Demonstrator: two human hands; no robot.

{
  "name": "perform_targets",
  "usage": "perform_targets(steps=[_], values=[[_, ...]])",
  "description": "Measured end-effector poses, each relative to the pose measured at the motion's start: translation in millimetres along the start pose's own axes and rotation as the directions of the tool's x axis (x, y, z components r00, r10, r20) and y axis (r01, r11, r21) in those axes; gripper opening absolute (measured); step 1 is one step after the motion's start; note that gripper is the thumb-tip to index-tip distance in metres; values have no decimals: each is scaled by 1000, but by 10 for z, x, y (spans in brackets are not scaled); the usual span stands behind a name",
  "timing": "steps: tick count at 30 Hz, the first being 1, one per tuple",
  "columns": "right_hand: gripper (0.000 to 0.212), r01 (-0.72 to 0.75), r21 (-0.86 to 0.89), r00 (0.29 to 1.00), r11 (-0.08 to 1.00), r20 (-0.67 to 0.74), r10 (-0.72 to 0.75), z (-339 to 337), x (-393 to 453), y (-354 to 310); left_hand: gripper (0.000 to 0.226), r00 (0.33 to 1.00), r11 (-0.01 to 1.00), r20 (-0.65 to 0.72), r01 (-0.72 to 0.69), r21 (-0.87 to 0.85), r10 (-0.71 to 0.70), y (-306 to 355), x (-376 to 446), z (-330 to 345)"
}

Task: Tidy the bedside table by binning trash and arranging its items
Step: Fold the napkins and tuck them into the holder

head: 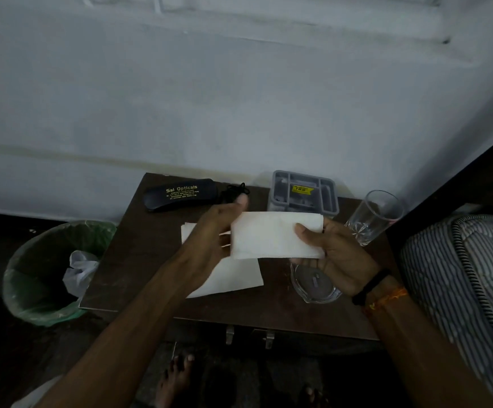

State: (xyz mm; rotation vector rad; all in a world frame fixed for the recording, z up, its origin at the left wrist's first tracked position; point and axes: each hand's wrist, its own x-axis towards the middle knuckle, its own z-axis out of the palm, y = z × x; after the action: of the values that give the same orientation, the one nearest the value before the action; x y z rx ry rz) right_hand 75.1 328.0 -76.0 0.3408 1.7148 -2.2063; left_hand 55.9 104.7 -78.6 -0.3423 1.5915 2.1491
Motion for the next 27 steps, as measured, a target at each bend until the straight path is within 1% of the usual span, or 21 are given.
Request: perform_targets(steps=[1,2,4,6,9,12,15,18,21,22,23,24,25,26,27], values=[[30,-2,-4,1000,1000,9,2,27,-9,0,71,1000,998,13,-19,57,19,-34,-1,7],[29,-1,-15,1000,1000,20,1,44,-16,2,70,999,992,21,-49,113,47,-53,0,8],[31,11,-41,1000,999,28,-10,51,-24,12,55,994,978,42,-103,180,97,-73,6,-20],[34,35,-75,999,997,21,-33,29,-26,11,42,988,967,81,-148,209,134,-76,14,-58],[33,72,-120,997,990,-8,-73,-18,-17,-10,35,975,944,139,-203,261,172,-62,6,-72],[31,102,-159,993,982,-37,-110,-63,-6,-32,30,966,913,154,-247,324,206,-53,-5,-46],[31,131,-177,987,975,-65,-145,-103,-3,-74,27,963,910,136,-265,318,233,-41,-6,-34],[28,159,-190,973,969,-136,-186,-150,-15,-116,25,959,906,92,-282,316,266,-18,-2,-61],[24,218,-219,930,951,-250,-271,-214,-28,-125,24,951,912,6,-300,279,310,12,9,-118],[26,232,-241,915,942,-275,-295,-216,-38,-130,24,948,920,-26,-301,249,317,24,13,-128],[34,224,-246,913,943,-285,-291,-193,-52,-134,24,946,928,-50,-302,218,320,29,15,-128],[43,183,-216,932,959,-272,-239,-143,-72,-140,24,946,935,-63,-301,189,318,25,12,-114],[50,111,-165,962,980,-229,-148,-75,-94,-150,24,949,941,-62,-297,162,310,15,9,-81],[54,29,-111,987,993,-157,-46,6,-117,-152,24,953,947,-53,-290,138,299,-1,4,-38],[54,-40,-70,997,997,-75,35,99,-138,-147,25,957,952,-39,-282,115,288,-21,-2,9]])
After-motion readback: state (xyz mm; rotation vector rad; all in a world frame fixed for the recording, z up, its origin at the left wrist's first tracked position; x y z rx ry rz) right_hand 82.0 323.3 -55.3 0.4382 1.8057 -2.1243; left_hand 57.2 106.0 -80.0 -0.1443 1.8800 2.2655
